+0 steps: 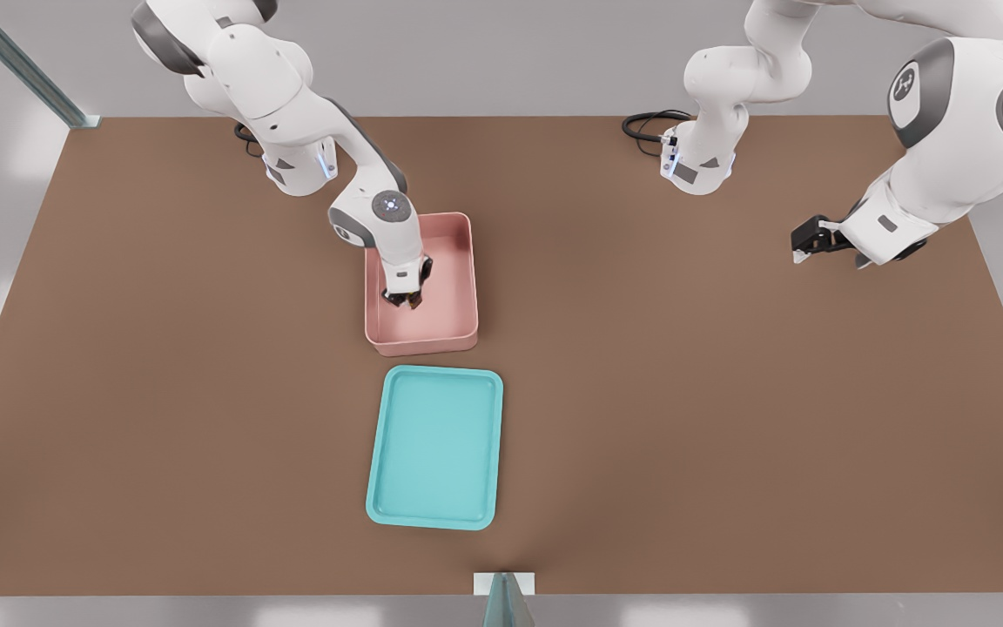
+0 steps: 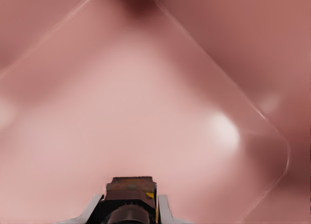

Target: The left arm remains still, and the right arm places the button from the box into the tray

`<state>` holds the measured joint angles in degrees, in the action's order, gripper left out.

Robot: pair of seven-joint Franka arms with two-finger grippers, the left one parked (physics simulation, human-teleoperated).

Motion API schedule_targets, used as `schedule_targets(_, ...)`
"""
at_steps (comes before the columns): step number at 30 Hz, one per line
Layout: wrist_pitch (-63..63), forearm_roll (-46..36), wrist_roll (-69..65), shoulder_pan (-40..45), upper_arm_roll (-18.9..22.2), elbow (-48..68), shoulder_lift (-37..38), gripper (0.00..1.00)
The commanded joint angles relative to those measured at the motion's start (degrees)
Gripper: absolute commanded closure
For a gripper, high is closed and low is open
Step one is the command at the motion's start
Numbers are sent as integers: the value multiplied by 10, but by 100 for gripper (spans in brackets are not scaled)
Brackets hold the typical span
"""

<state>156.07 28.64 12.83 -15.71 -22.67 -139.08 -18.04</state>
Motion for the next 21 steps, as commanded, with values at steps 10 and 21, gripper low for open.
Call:
schedule_targets(10, -152, -6, 26, 15, -18, 80, 68, 61)
schedule_targets(21, -283, -139, -90, -34, 65, 623, -286, 64)
